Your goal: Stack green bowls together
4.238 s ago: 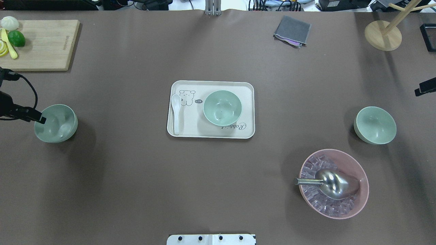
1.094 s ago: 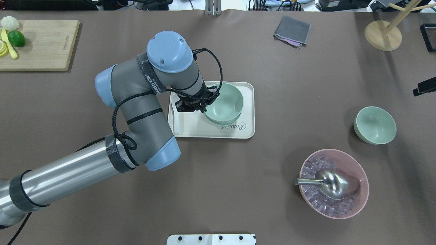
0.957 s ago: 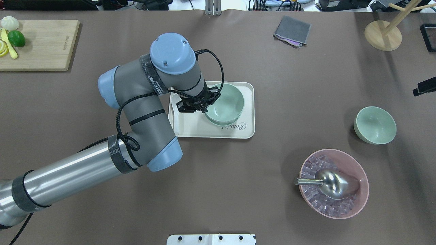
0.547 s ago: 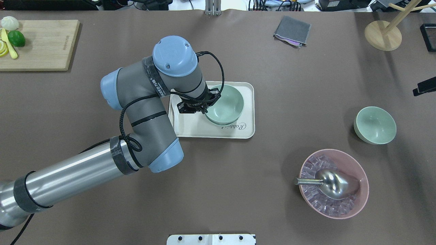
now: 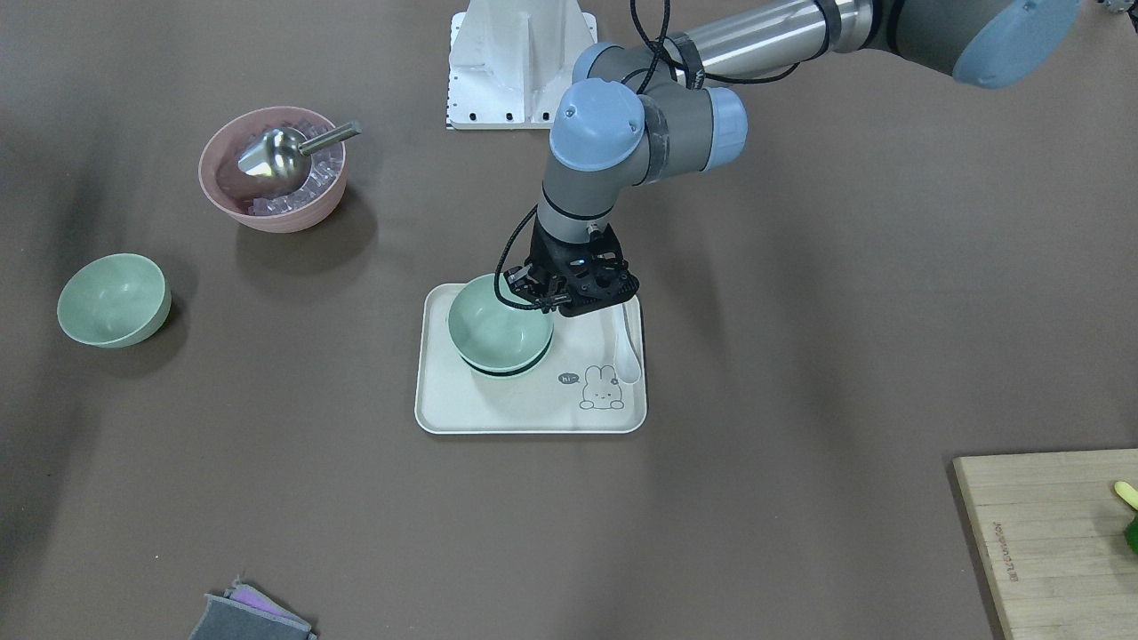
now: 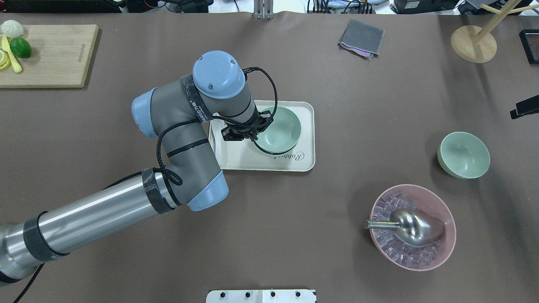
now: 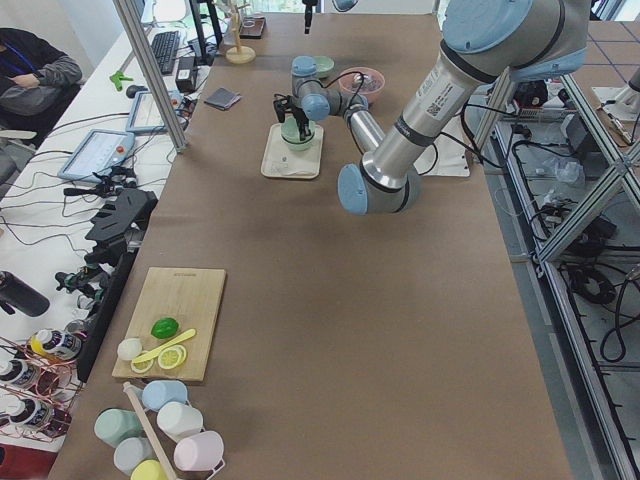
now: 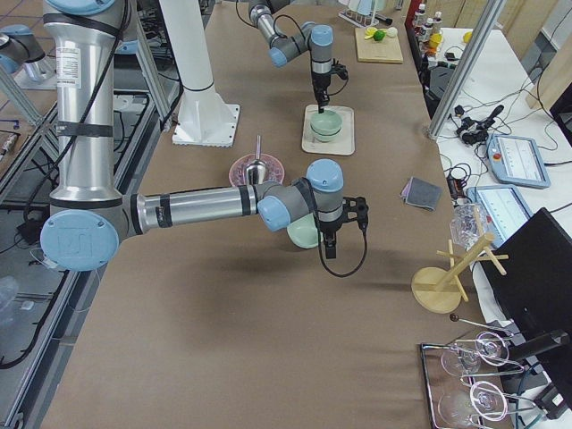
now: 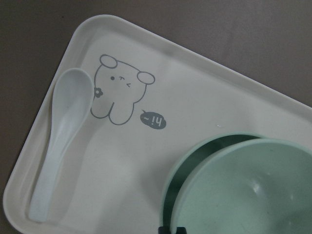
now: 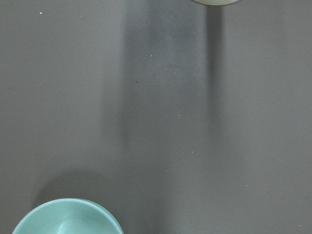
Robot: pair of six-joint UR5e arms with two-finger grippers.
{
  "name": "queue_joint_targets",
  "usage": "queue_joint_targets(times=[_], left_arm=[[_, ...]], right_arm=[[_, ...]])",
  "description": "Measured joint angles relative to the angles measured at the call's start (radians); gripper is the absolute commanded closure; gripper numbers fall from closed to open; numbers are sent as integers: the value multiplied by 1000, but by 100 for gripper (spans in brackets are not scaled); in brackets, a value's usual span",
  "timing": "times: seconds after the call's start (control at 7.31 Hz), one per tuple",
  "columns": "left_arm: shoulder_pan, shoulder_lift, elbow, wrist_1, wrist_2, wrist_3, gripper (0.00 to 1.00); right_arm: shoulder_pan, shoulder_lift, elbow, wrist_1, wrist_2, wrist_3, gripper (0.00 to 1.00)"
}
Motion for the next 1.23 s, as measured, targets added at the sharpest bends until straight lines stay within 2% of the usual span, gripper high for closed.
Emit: queue_joint_targets(times=[1.23], left_arm=[[16, 1, 14, -11, 20, 1, 100]], right_arm=[[-1, 0, 0, 0, 0, 0, 0]])
